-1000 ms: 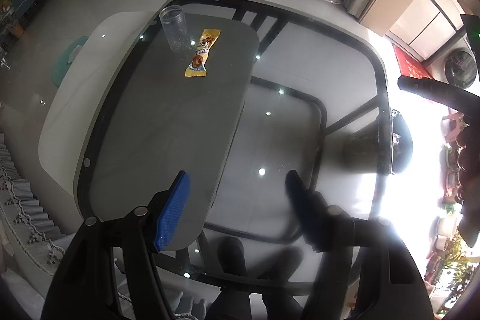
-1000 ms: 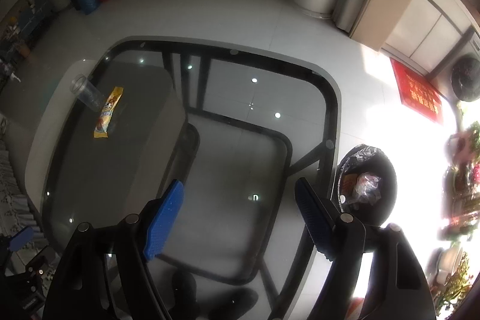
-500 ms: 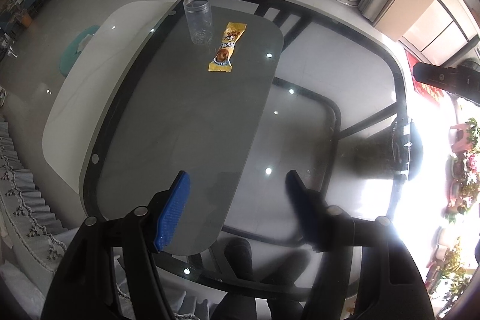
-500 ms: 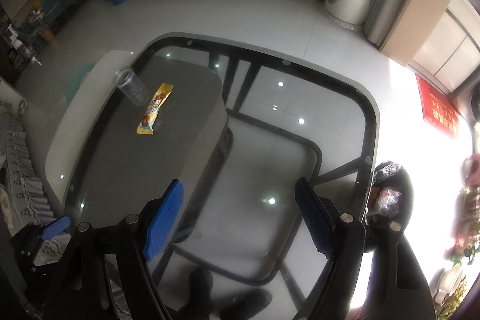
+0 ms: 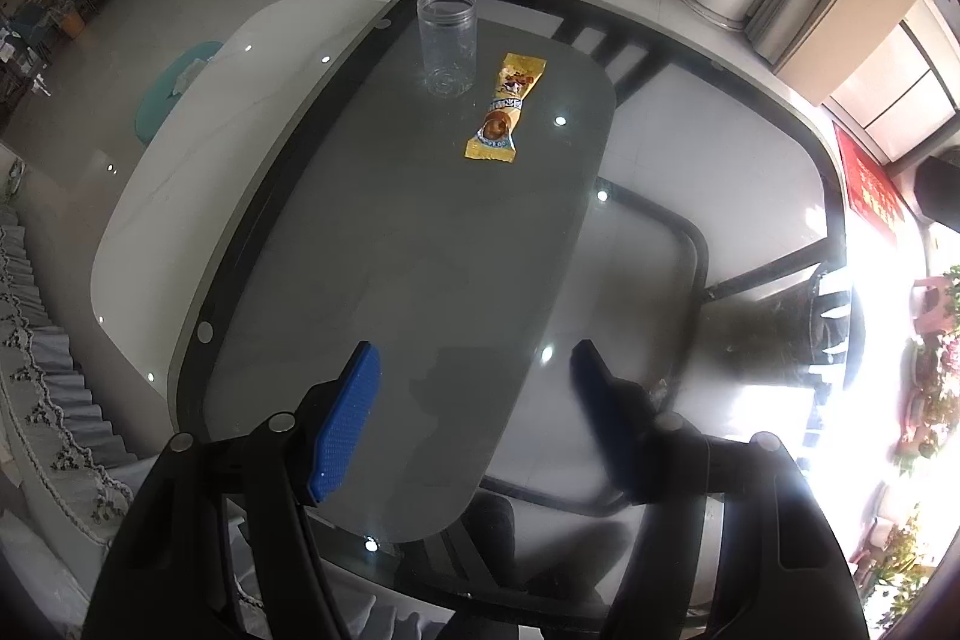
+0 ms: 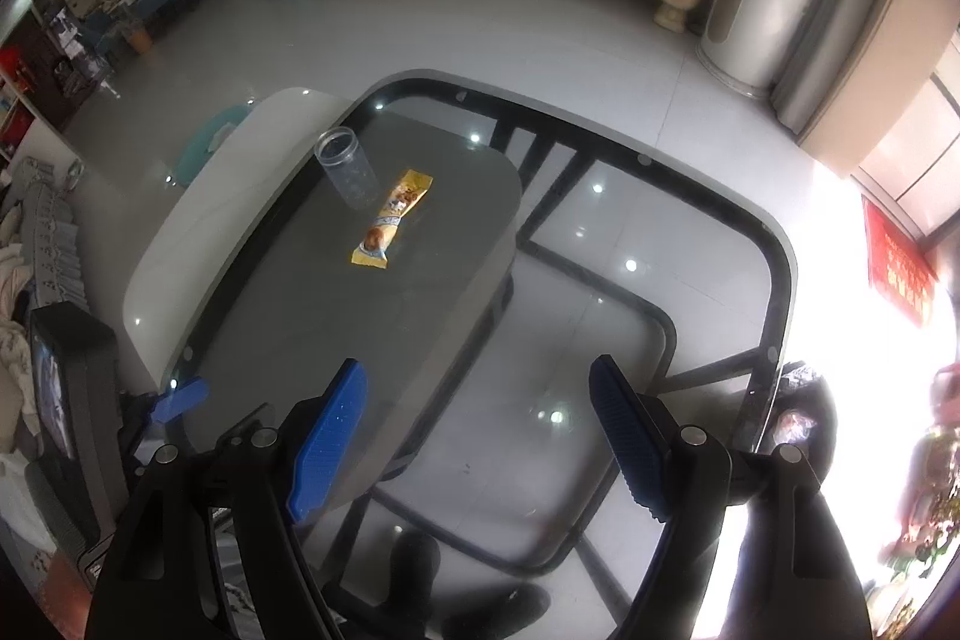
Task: Collect trash
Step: 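Move the left tool down to the yellow snack packet on the table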
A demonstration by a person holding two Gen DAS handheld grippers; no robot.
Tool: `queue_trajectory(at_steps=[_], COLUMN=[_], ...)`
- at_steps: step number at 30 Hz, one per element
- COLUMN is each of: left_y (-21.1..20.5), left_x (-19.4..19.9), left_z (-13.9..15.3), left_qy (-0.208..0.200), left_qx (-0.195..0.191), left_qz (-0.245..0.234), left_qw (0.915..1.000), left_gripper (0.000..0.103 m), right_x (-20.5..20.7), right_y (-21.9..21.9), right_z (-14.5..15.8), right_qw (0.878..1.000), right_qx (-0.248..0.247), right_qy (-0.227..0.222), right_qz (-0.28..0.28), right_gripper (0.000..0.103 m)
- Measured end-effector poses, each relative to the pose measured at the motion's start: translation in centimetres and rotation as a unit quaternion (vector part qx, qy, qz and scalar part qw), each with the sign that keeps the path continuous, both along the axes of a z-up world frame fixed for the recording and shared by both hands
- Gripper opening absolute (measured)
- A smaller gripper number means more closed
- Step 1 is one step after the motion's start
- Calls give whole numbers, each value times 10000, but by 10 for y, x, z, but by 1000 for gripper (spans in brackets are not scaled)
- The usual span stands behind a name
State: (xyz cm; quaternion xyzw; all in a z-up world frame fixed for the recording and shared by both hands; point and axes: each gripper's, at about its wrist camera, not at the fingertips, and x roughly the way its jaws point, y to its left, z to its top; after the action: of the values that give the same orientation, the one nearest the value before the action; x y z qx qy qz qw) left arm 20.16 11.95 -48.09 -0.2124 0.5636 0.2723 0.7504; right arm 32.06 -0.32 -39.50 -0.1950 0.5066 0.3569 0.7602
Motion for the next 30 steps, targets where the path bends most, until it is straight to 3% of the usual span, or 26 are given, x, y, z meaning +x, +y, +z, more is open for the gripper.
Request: queue_trajectory(at_steps=[5,16,30], left_y=[19,47,52], left_x=[12,59,84], left_z=[-11,-25,-40], left_qy=[-21,-102,-121], left_qx=[91,499,492], left_qz=[100,-152,-342], left_qw=[9999,9986,9981], left_gripper=[65,66,66], right_x=[-10,-14,-21], right_y=[9,18,22], right_z=[9,9,9], right_qw=[9999,9997,9992], right_qx=[27,0,0], right_qy=[-46,-14,59], right_qz=[142,245,399], right_gripper=[74,74,74])
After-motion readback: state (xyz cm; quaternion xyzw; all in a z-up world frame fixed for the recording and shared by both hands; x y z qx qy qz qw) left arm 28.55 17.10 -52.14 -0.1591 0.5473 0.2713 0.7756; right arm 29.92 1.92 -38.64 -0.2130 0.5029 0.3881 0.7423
